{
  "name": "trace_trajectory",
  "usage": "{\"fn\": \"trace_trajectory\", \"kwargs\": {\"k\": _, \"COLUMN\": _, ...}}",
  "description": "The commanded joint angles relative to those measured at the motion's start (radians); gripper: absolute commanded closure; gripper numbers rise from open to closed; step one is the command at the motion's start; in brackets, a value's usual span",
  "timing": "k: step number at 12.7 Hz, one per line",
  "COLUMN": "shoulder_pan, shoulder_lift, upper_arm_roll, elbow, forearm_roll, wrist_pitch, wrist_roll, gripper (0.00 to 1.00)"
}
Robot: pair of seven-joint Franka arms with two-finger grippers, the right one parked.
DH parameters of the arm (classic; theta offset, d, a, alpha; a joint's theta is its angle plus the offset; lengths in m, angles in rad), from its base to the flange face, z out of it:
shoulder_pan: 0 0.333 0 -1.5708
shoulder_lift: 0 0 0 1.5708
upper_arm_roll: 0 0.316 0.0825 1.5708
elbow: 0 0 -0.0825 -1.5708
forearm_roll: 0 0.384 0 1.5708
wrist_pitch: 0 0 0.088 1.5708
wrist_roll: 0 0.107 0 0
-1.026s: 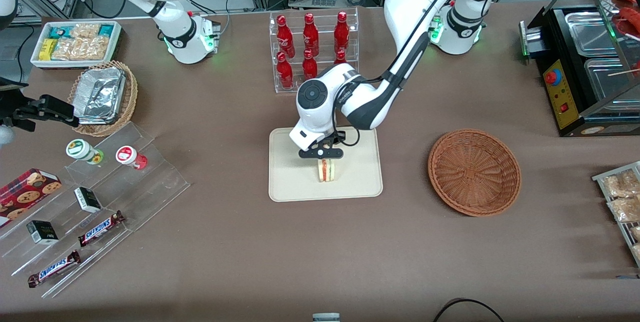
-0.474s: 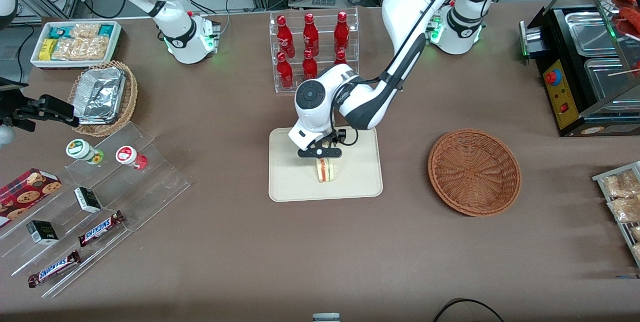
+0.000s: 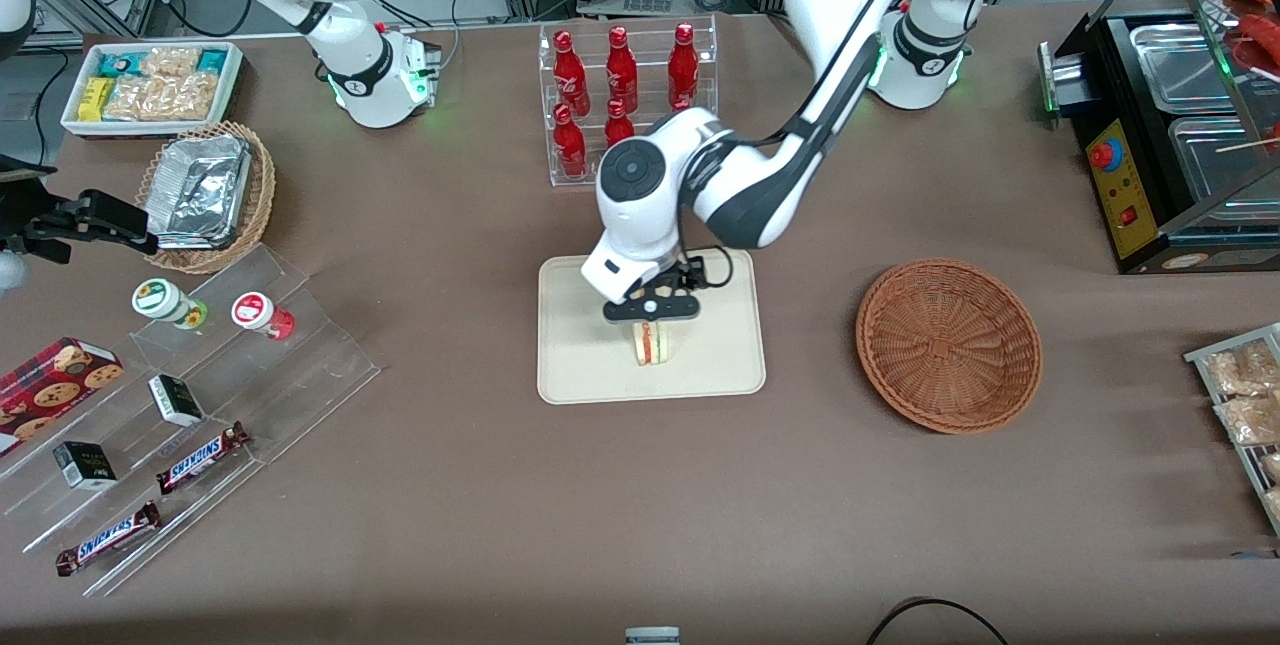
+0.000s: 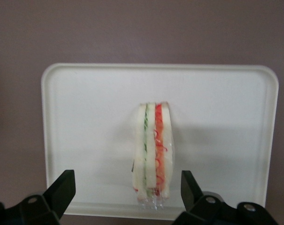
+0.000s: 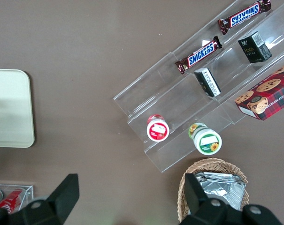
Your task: Place sandwich from basket to tray
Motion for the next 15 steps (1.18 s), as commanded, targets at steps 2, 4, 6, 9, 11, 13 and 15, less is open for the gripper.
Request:
{"fn": "trace_trajectory", "kwargs": {"k": 2, "shoulder_pan": -0.001, "shoulder_lift": -0.102, "upper_arm_roll": 0.081, "elbow": 0.025, "forearm_roll": -0.001, "wrist_pitch": -0.142, "wrist_roll": -0.068, "gripper": 0.01}}
{"fn": "trace_trajectory", "kwargs": {"k": 4, "shoulder_pan": 0.069, "shoulder_lift": -0.182, "upper_arm_roll": 0.089, "elbow": 0.025, "forearm_roll": -0.034, "wrist_pitch": -0.264, "wrist_roll": -0.054, "gripper": 0.01}}
{"fn": "trace_trajectory", "kwargs": {"k": 6, "shoulder_pan": 0.144, "shoulder_lift": -0.255, "upper_arm_roll": 0.089, "elbow": 0.016, "forearm_roll": -0.048, "wrist_pitch": -0.343, "wrist_roll": -0.040, "gripper": 0.01}}
{"fn": "trace_trajectory", "kwargs": {"k": 9, "shoulder_pan": 0.244, "shoulder_lift": -0.317, "upper_arm_roll": 0.090, "elbow": 0.015, "forearm_roll": -0.051, "wrist_pitch": -0.443, "wrist_roll": 0.099, "gripper": 0.01}}
{"fn": "trace_trajectory", "kwargs": {"k": 11, "shoulder_pan": 0.318, "shoulder_lift": -0.338, "upper_arm_roll": 0.090, "elbow": 0.013, "forearm_roll": -0.051, "wrist_pitch": -0.476, "wrist_roll": 0.174, "gripper": 0.01}}
{"fn": "trace_trajectory", "kwargs": {"k": 13, "shoulder_pan": 0.388, "shoulder_lift": -0.374, "upper_arm_roll": 0.090, "elbow": 0.004, "forearm_roll": -0.053, "wrist_pitch": -0.509, "wrist_roll": 0.304, "gripper": 0.01}}
{"fn": "trace_trajectory", "kwargs": {"k": 15, "shoulder_pan": 0.453, "shoulder_lift": -0.430, "upper_arm_roll": 0.090, "elbow": -0.033, "forearm_roll": -0.055, "wrist_pitch": -0.538, "wrist_roll": 0.465, "gripper": 0.01}}
